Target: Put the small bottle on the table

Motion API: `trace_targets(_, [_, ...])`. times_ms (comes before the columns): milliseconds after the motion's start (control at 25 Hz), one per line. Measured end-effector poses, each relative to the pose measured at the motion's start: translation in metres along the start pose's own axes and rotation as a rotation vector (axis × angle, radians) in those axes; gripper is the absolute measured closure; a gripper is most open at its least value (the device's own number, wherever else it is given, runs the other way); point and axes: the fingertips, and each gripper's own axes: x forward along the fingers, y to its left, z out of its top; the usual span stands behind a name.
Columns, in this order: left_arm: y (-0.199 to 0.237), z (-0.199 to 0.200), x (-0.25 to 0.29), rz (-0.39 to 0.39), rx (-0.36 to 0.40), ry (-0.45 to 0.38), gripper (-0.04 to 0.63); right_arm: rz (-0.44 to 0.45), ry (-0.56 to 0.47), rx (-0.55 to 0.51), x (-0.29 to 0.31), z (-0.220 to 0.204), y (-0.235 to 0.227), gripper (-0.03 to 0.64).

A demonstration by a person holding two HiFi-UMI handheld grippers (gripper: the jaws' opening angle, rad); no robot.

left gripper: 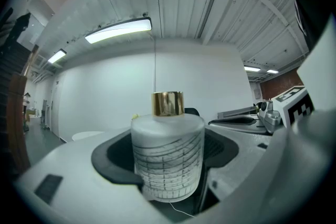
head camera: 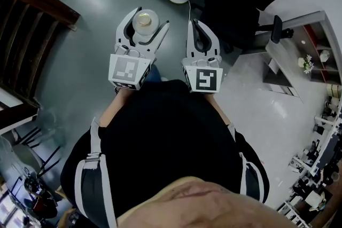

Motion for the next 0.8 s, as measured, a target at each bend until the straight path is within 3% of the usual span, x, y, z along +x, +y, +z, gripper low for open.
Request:
trace_targets(80, [0.007,-0.002,0.007,-0.013,0.004,0.01,0.259,0.013,0.043,-0.017,0.009,-0.011,0.0,0.594])
trace_targets(360, [0.045,0.0,0.048,-0.025,-0.006,-0.025,0.259,-0.059,0.007,0.012,0.064,-0.009,-0.02,0.594])
trace_targets(520, [0.069,-0.005,0.081,-0.043,0.02,0.001,0.259,-0.027,0.035,-0.03,0.099,-0.024,-0.023,0.594])
trace_targets(680, [0.104,0.0,0.117,-0.073,0.017,0.001,0.259,-0.073,0.002,-0.013,0.15,-0.019,-0.035,0.594])
trace_targets(800, [0.126,0.002,0.139,-0.098,0.013,0.001,0.259,-0.064,0.043,-0.03,0.179,-0.025,-0.034,0.594])
